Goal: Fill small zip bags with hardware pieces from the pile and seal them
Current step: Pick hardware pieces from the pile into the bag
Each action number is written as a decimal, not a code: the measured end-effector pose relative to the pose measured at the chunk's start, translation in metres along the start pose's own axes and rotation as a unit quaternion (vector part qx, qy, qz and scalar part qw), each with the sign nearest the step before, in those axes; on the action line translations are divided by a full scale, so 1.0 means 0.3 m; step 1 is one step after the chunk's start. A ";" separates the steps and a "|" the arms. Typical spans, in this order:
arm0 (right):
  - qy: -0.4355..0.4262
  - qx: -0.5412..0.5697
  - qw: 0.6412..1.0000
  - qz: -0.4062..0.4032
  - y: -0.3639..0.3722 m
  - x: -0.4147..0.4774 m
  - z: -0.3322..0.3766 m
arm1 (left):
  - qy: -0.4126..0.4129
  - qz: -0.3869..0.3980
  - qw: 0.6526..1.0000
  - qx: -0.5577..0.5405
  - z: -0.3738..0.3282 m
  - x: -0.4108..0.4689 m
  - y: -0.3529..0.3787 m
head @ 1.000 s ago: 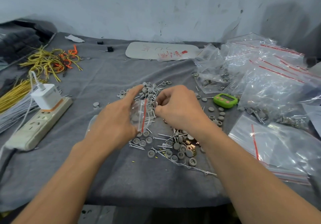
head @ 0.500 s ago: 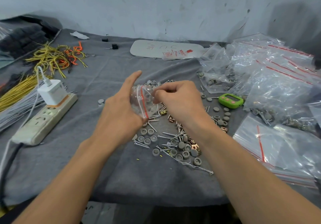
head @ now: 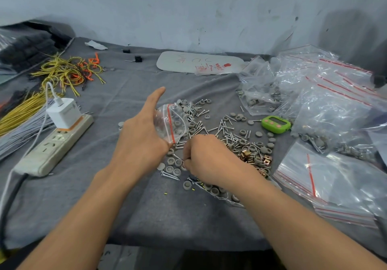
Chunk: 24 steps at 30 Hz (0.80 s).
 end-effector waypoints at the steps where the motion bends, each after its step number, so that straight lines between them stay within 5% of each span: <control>1: 0.004 0.002 1.000 0.005 0.002 -0.001 -0.004 | -0.004 0.002 1.000 0.005 0.002 0.000 0.002; 12: -0.008 -0.073 0.996 -0.049 -0.052 -0.041 0.005 | -0.025 0.034 0.998 0.035 0.007 0.002 0.029; 24: -0.017 -0.100 0.995 -0.022 -0.086 -0.050 0.003 | -0.014 0.040 0.999 0.024 -0.016 -0.015 0.042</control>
Point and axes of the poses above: each hand's wrist, its own x-axis towards the middle knuckle, its own y-axis out of the palm, z = x × y, the point moved 8 cm from there along x, towards the middle knuckle, and after that the axes turned 6 degrees about y, right-handed, at the moved point
